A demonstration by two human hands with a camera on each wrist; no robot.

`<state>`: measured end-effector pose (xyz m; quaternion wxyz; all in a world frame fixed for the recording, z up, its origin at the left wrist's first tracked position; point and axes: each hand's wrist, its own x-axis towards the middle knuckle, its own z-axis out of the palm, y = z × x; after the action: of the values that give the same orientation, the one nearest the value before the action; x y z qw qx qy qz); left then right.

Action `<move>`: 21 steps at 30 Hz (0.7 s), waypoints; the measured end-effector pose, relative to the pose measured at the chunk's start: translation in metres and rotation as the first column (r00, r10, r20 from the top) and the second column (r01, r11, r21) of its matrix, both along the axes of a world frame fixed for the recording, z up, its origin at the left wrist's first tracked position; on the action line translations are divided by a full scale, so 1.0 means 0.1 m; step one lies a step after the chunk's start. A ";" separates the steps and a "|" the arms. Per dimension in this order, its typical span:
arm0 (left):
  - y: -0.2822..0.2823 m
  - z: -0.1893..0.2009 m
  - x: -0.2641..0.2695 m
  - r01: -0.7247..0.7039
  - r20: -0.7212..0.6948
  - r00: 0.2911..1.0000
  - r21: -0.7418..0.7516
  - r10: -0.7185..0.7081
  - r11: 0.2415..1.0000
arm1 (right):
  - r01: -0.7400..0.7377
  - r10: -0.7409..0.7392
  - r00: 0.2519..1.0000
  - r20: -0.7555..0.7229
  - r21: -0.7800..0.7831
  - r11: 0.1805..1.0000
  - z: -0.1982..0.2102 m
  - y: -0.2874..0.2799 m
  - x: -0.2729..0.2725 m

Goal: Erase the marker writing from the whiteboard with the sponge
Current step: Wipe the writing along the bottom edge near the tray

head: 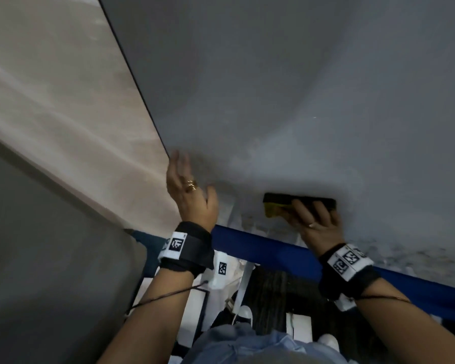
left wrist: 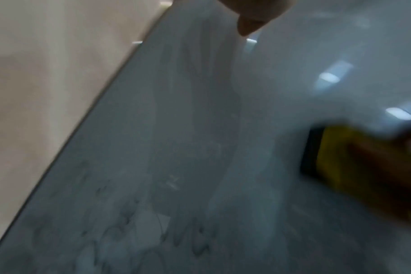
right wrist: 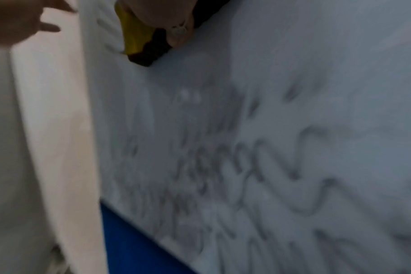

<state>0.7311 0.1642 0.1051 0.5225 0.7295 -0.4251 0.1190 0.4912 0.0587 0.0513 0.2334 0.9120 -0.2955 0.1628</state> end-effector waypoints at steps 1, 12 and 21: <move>-0.03 -0.01 -0.11 0.074 0.154 0.985 0.018 -0.076 0.997 | 0.030 -0.019 0.993 0.112 -0.094 0.995 0.00 -0.04 -0.13; -0.42 0.27 -0.63 0.089 0.755 0.546 0.378 -0.363 0.921 | -0.212 0.188 0.946 -0.264 -0.066 0.975 -0.31 0.00 -0.01; -0.41 0.24 -0.81 0.058 0.768 0.559 0.340 -0.313 0.939 | 0.358 -0.196 0.849 0.490 -0.263 0.896 -0.12 -0.12 -1.02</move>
<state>0.6500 0.1233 0.1289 0.1721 0.6090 -0.7037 0.3228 0.3897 0.0467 0.0388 0.3355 0.7404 -0.4388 0.3831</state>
